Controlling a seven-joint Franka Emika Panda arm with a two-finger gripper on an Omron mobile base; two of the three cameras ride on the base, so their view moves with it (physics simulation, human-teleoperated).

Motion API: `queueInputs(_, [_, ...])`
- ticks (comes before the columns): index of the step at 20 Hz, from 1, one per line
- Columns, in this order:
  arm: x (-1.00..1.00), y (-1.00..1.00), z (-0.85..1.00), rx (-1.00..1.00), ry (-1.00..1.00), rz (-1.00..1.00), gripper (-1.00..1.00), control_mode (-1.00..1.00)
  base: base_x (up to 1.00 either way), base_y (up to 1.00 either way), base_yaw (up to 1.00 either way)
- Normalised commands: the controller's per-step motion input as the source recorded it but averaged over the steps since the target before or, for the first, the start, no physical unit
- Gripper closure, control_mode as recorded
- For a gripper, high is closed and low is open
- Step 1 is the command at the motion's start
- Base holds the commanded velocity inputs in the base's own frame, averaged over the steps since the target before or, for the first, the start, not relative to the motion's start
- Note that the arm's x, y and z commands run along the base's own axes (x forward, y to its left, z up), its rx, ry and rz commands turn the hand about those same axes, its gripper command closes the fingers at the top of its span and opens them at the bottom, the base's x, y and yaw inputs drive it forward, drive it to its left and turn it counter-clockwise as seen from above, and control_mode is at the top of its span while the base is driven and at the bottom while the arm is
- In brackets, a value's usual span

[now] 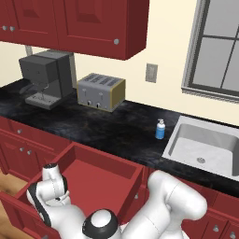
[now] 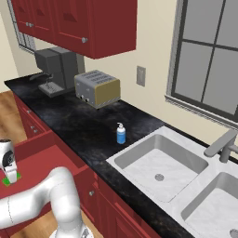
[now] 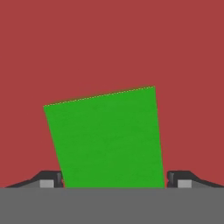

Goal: Restock the sink supplies by placing the sponge and soap dispenser on the counter and next to the sink. Make sure the soap dispenser is upright.

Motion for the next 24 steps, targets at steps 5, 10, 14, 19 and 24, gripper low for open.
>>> queueInputs(5, [0.00, 0.03, -0.29, -0.04, 0.00, 0.00, -1.00, -1.00, 0.00, 0.00, 0.00])
queueInputs(10, [-0.02, 0.02, -0.24, -0.05, 0.00, 0.00, 1.00, -1.00, 0.00, 0.00, 0.00])
queueInputs(14, [-0.01, -0.17, -0.02, 0.02, -0.04, 0.00, 1.00, -1.00, 0.00, 0.00, 0.00])
queueInputs(19, [-0.01, -0.43, 0.22, 0.09, -0.03, 0.00, 1.00, -1.00, 0.00, 0.00, 0.00])
queueInputs(24, [-0.19, -0.55, 0.93, 0.08, -0.10, -0.02, 1.00, -1.00, 0.00, 0.00, 0.00])
